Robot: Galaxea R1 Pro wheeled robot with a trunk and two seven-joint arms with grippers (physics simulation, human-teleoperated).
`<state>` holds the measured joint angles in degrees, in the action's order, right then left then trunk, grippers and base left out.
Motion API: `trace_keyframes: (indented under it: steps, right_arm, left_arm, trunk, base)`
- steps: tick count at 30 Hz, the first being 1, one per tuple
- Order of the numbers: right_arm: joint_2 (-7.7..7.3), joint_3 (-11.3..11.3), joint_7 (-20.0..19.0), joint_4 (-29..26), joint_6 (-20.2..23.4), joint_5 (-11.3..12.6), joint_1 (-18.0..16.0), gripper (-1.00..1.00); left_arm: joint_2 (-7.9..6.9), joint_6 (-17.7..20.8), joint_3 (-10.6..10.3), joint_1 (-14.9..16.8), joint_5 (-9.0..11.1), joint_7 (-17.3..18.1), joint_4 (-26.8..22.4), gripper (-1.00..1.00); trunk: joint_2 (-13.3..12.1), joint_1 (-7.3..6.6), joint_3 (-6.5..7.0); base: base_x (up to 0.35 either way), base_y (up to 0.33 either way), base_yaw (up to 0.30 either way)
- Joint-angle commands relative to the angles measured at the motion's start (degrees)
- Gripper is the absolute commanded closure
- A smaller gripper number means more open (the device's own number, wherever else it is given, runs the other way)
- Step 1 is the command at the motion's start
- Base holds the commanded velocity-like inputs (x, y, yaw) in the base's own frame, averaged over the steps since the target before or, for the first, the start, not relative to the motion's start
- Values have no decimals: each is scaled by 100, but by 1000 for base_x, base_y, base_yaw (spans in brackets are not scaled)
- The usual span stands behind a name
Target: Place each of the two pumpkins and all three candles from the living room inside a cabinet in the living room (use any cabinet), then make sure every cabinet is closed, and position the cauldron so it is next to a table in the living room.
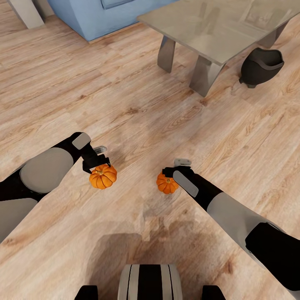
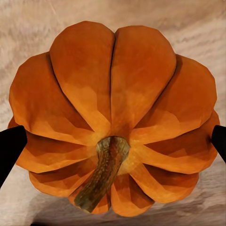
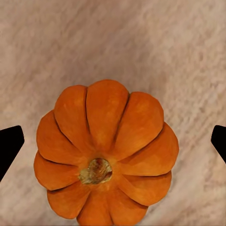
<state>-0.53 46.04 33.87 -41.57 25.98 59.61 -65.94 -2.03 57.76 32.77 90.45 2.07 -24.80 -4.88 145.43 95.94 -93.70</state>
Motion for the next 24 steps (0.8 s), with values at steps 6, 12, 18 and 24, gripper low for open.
trace_keyframes:
  steps: [6, 12, 18, 24]
  right_arm:
    - [3, 35, 41, -9, 12, 33, -1, -100]
    - [7, 36, 41, -9, 12, 33, 2, -100]
    - [5, 36, 41, -9, 12, 33, 7, -100]
    - [8, 36, 41, -9, 10, 33, 13, -100]
  left_arm:
    - [1, 9, 19, 0, 21, -43, -4, 100]
    - [1, 15, 19, 3, 21, -43, -4, 100]
    - [-20, 11, 19, 1, 21, -43, -3, 100]
    - [-33, 15, 19, 2, 21, -43, -3, 100]
  trunk:
    - [7, 9, -92]
    - [7, 9, -92]
    - [12, 20, -181]
    - [14, 22, -203]
  base:
    - [0, 0, 0]
    - [0, 0, 0]
    - [0, 0, 0]
    - [0, 0, 0]
